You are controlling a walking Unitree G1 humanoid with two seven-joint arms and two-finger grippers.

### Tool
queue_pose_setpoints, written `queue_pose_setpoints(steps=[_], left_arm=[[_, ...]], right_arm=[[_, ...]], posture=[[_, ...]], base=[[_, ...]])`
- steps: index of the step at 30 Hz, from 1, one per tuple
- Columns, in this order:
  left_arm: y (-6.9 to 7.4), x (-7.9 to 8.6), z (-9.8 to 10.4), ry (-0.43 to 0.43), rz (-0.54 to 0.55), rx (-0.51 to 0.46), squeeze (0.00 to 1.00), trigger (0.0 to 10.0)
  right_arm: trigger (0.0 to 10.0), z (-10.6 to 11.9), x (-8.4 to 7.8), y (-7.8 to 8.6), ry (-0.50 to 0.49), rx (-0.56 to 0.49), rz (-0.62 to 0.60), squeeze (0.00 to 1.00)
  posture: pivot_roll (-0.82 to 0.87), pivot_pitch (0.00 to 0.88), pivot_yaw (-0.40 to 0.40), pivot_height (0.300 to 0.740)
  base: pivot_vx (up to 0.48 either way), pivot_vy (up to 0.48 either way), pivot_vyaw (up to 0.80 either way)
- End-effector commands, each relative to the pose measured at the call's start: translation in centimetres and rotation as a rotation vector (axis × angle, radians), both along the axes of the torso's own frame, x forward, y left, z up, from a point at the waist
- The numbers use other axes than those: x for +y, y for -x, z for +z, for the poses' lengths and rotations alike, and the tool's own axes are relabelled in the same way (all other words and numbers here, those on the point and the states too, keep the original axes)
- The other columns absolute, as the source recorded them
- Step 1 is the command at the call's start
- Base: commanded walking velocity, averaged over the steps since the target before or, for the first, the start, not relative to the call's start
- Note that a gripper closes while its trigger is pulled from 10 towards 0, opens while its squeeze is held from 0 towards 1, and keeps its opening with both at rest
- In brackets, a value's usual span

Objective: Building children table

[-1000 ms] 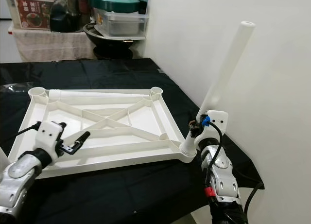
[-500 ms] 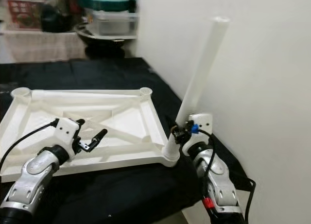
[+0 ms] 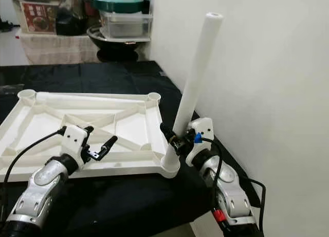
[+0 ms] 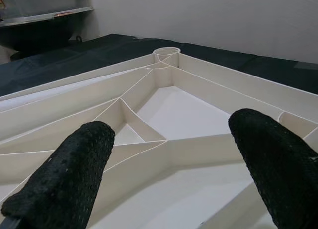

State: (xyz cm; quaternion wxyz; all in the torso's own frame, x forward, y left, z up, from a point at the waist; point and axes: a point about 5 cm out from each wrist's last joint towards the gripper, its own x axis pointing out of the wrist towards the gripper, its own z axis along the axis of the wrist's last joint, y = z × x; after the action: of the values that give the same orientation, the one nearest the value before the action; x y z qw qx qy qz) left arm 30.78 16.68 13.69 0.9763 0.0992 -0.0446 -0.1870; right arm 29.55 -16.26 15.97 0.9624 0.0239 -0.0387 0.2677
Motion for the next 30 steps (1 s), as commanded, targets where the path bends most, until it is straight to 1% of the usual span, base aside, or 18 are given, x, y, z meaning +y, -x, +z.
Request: queue_pose_setpoints(steps=[1, 8, 9, 10, 12, 13, 14, 15, 19, 21, 22, 23, 24, 25, 26, 28, 29, 30], left_arm=[[0.0, -0.5, -0.3, -0.014, -0.009, 0.008, 0.0, 10.0], [0.1, -0.6, -0.5, -0.016, -0.01, 0.016, 0.0, 10.0], [0.0, -0.7, -0.5, -0.016, -0.013, 0.017, 0.0, 10.0], [0.0, -0.7, -0.5, -0.016, -0.013, 0.017, 0.0, 10.0], [0.0, -0.9, -0.5, -0.013, -0.024, 0.021, 0.0, 10.0], [0.0, -0.9, -0.5, -0.013, -0.024, 0.021, 0.0, 10.0], [0.0, -1.0, -0.5, -0.013, -0.029, 0.022, 0.0, 10.0], [-0.1, -1.1, -0.5, -0.014, -0.032, 0.023, 0.0, 10.0], [-0.1, -1.2, -0.6, -0.015, -0.034, 0.022, 0.0, 10.0], [0.0, -1.1, -0.6, -0.017, -0.026, 0.024, 0.0, 10.0], [0.0, -1.1, -0.6, -0.017, -0.026, 0.024, 0.0, 10.0], [0.1, -1.0, -0.8, -0.019, -0.022, 0.029, 0.0, 10.0], [0.2, -1.0, -1.0, -0.021, -0.019, 0.032, 0.0, 10.0], [0.2, -0.9, -1.0, -0.022, -0.018, 0.034, 0.0, 10.0], [0.3, -0.9, -1.2, -0.026, -0.018, 0.04, 0.0, 10.0], [0.3, -0.9, -1.2, -0.027, -0.018, 0.041, 0.0, 10.0], [0.3, -0.9, -1.2, -0.029, -0.018, 0.042, 0.0, 10.0], [0.2, -0.9, -1.2, -0.029, -0.018, 0.043, 0.0, 10.0]], right_arm=[[10.0, -2.2, -0.9, 0.3, 0.037, 0.117, -0.027, 0.0], [10.0, -2.2, -0.9, 0.3, 0.022, 0.116, -0.041, 0.0], [10.0, -2.1, -0.5, 0.6, 0.006, 0.108, 0.001, 0.0], [10.0, -2.1, -0.5, 0.6, 0.006, 0.108, 0.001, 0.0], [10.0, -1.2, 0.7, 1.9, -0.032, 0.084, 0.191, 0.0], [10.0, -1.2, 0.7, 1.9, -0.032, 0.084, 0.191, 0.0], [10.0, -0.8, 1.2, 2.4, -0.033, 0.077, 0.266, 0.0], [10.0, -0.7, 1.4, 2.5, -0.012, 0.076, 0.301, 0.0], [10.0, -0.7, 1.3, 1.9, 0.013, 0.076, 0.27, 0.0], [10.0, -1.4, -0.1, 0.0, 0.063, 0.108, 0.088, 0.0], [10.0, -1.4, -0.1, 0.0, 0.063, 0.108, 0.088, 0.0], [10.0, -2.2, -1.3, -1.0, 0.087, 0.153, -0.052, 0.0], [10.0, -2.8, -2.1, -1.5, 0.102, 0.185, -0.143, 0.0], [10.0, -3.1, -2.5, -1.7, 0.108, 0.204, -0.189, 0.0], [10.0, -4.4, -3.9, -2.0, 0.139, 0.291, -0.338, 0.0], [10.0, -4.7, -4.3, -1.9, 0.148, 0.315, -0.37, 0.0], [10.0, -5.5, -5.4, -1.9, 0.134, 0.379, -0.504, 0.0], [10.0, -6.1, -6.1, -1.7, 0.121, 0.421, -0.589, 0.0]], posture=[[0.06, 0.0, -0.129, 0.74], [0.06, 0.0, -0.128, 0.74], [0.06, 0.0, -0.128, 0.74], [0.06, 0.0, -0.128, 0.74], [0.05, 0.0, -0.125, 0.74], [0.05, 0.0, -0.125, 0.74], [0.05, 0.0, -0.124, 0.74], [0.05, 0.0, -0.128, 0.74], [0.05, 0.0, -0.131, 0.74], [0.06, 0.0, -0.138, 0.74], [0.06, 0.0, -0.138, 0.74], [0.06, 0.0, -0.14, 0.74], [0.06, 0.0, -0.14, 0.74], [0.06, 0.0, -0.14, 0.74], [0.06, 0.0, -0.137, 0.74], [0.06, 0.0, -0.137, 0.74], [0.05, 0.0, -0.136, 0.74], [0.05, 0.0, -0.136, 0.74]], base=[[0.0, 0.0, 0.0], [0.0, 0.0, 0.0], [0.0, 0.0, 0.0], [0.0, 0.0, 0.0], [0.0, 0.0, 0.0], [0.0, 0.0, 0.0], [0.0, 0.0, 0.0], [0.0, 0.0, 0.0], [0.0, 0.0, 0.0], [0.0, 0.0, 0.0], [0.0, 0.0, 0.0], [0.0, 0.0, 0.0], [0.0, 0.0, 0.0], [0.0, 0.0, 0.0], [0.0, 0.0, 0.0], [0.0, 0.0, 0.0], [0.0, 0.0, 0.0], [0.0, 0.0, 0.0]])
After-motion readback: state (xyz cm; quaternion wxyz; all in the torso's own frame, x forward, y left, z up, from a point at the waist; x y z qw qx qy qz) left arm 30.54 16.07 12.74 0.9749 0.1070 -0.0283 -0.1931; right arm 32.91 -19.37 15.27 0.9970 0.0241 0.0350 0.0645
